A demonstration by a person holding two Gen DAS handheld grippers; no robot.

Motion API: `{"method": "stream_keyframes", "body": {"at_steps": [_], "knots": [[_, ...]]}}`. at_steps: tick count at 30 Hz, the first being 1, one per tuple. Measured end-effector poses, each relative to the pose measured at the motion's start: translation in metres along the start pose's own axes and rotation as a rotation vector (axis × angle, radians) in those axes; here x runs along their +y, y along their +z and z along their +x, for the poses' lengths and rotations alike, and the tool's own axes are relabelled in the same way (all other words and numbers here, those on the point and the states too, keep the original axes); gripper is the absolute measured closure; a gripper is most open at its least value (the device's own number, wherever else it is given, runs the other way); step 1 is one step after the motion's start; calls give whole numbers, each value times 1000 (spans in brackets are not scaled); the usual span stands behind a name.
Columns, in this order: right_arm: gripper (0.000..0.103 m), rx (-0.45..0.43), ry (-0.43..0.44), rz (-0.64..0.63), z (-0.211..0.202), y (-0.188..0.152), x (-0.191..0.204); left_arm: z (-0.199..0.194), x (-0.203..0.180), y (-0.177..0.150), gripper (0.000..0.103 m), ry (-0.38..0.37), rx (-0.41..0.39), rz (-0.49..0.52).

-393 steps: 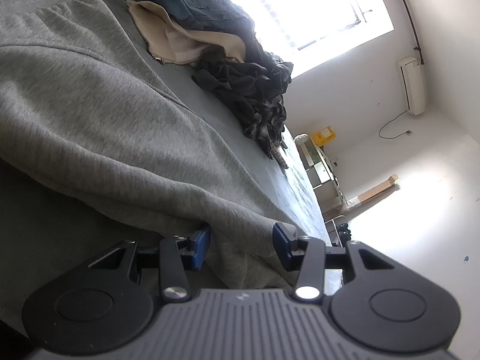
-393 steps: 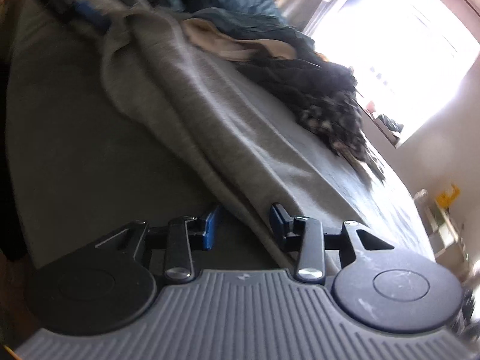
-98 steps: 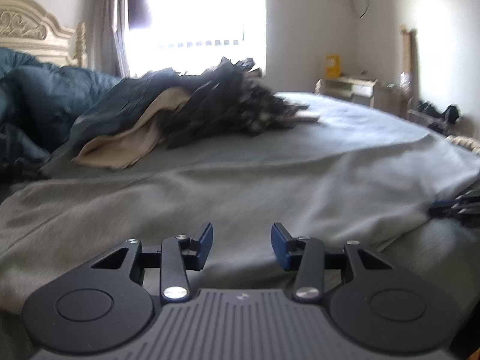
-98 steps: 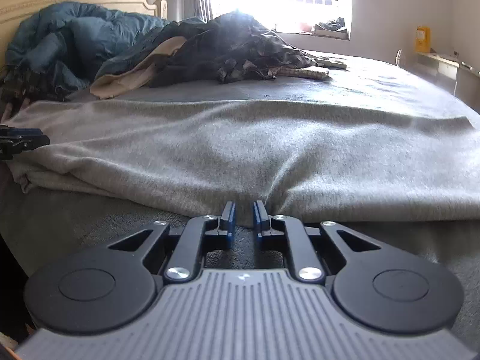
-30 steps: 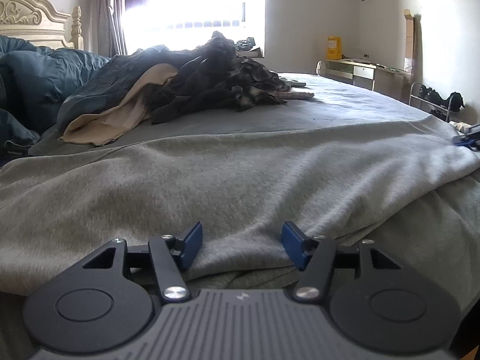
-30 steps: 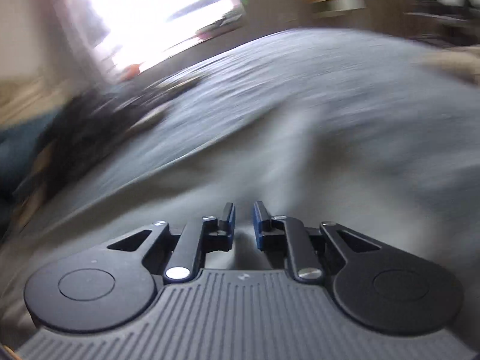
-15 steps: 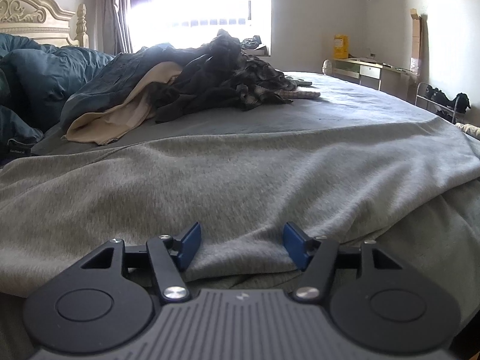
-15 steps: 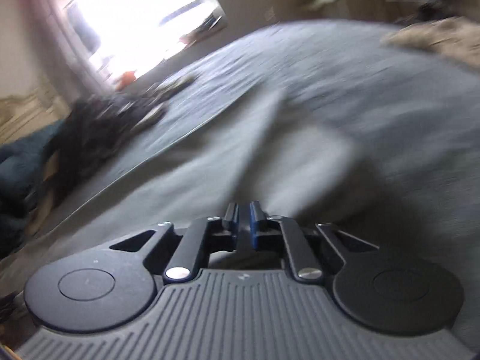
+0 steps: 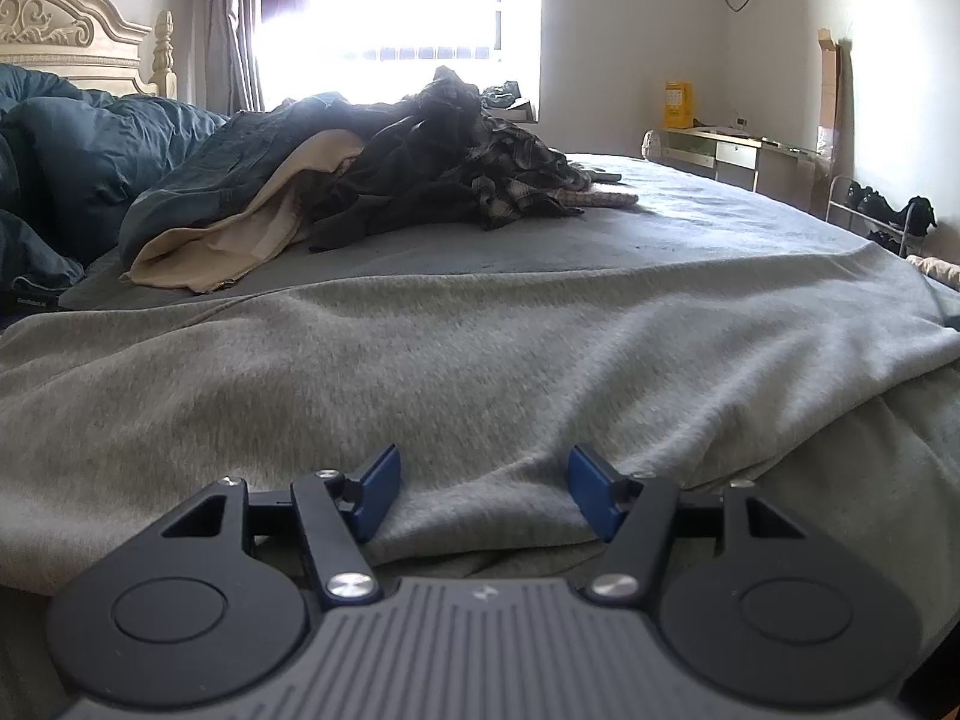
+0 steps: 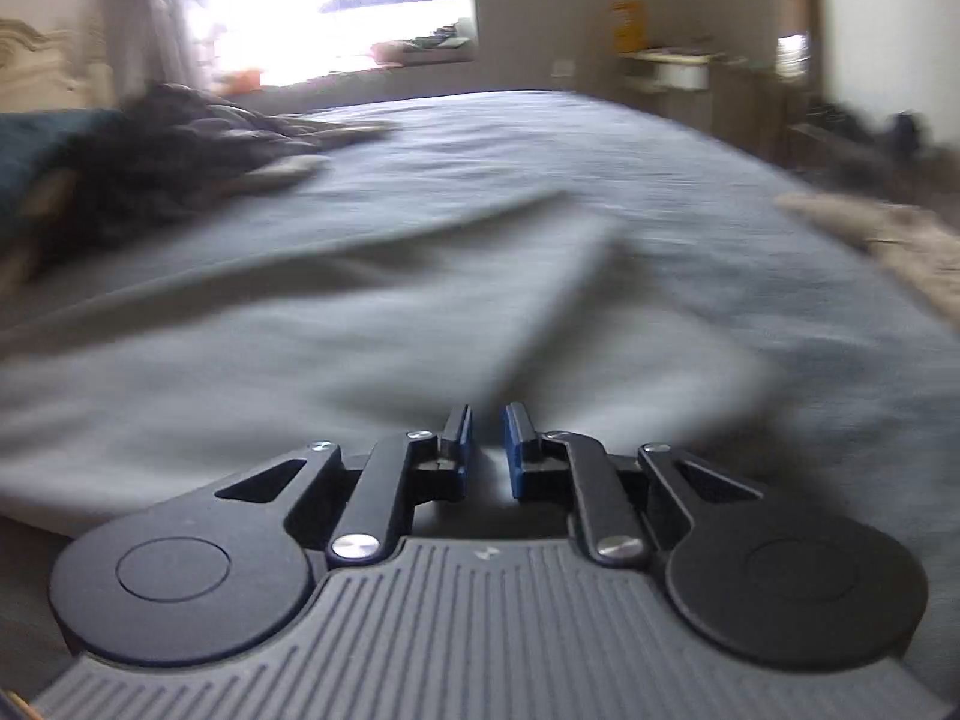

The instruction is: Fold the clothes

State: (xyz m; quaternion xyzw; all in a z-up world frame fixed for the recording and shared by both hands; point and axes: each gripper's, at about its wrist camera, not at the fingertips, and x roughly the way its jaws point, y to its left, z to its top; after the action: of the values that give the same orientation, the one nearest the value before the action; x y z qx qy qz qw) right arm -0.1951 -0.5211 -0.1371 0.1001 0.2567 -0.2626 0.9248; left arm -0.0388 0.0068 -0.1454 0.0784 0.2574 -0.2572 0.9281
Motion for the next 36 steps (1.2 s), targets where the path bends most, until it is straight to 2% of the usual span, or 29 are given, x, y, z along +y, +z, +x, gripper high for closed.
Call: {"method": "stream_keyframes", "body": {"at_steps": [2, 3, 4, 7, 10, 12, 14, 15, 16, 18, 19, 21, 24, 25, 26, 29, 31, 33, 36], "knots": [[95, -6, -90, 95, -3, 10, -33, 0, 1, 1, 39, -5, 1, 2], [91, -18, -116, 131, -6, 16, -44, 1, 1, 1, 39, -7, 2, 3], [90, -48, -106, 149, -10, 23, -48, 1, 2, 1, 39, -8, 4, 4], [89, -122, -2, 138, -12, 42, -32, 1, 1, 2, 38, 0, 8, 5], [90, -63, 117, 68, 20, 52, -1, 3, -1, 2, 38, 12, 8, 2], [91, 11, 78, 27, 48, 49, 7, 4, -1, 2, 37, 13, 6, 0], [94, 38, -60, 32, 71, 51, -9, 4, 0, 2, 37, 9, 6, -1], [94, 27, -105, 78, 71, 57, -19, 4, 0, 2, 37, 8, 8, 3], [88, 15, -145, 107, 68, 65, -21, 4, 0, 2, 37, 6, 10, 7], [88, -30, -130, 74, 59, 81, -6, 5, 1, 3, 37, 3, 13, 12], [88, -41, -98, 53, 56, 87, 5, 5, 1, 3, 37, 4, 13, 13], [88, -15, 65, -11, 60, 96, 42, 5, 0, 3, 37, 8, 13, 13], [87, 108, 299, -83, 97, 96, 99, 5, -1, 2, 36, 14, 12, 11], [87, 158, 327, -96, 114, 94, 114, 4, 0, 2, 36, 13, 11, 10], [88, 180, 316, -110, 130, 94, 121, 4, 0, 2, 36, 11, 9, 10], [89, 139, 225, -88, 158, 104, 116, 5, 3, 1, 36, 0, 4, 9], [85, 98, 160, -15, 150, 118, 108, 6, 4, 1, 36, -8, 1, 6], [84, 72, 212, -36, 127, 123, 113, 6, 5, 1, 36, -11, -2, 5], [81, 140, 399, -130, 101, 116, 149, 6, 5, 0, 35, -10, -7, 4]]}}
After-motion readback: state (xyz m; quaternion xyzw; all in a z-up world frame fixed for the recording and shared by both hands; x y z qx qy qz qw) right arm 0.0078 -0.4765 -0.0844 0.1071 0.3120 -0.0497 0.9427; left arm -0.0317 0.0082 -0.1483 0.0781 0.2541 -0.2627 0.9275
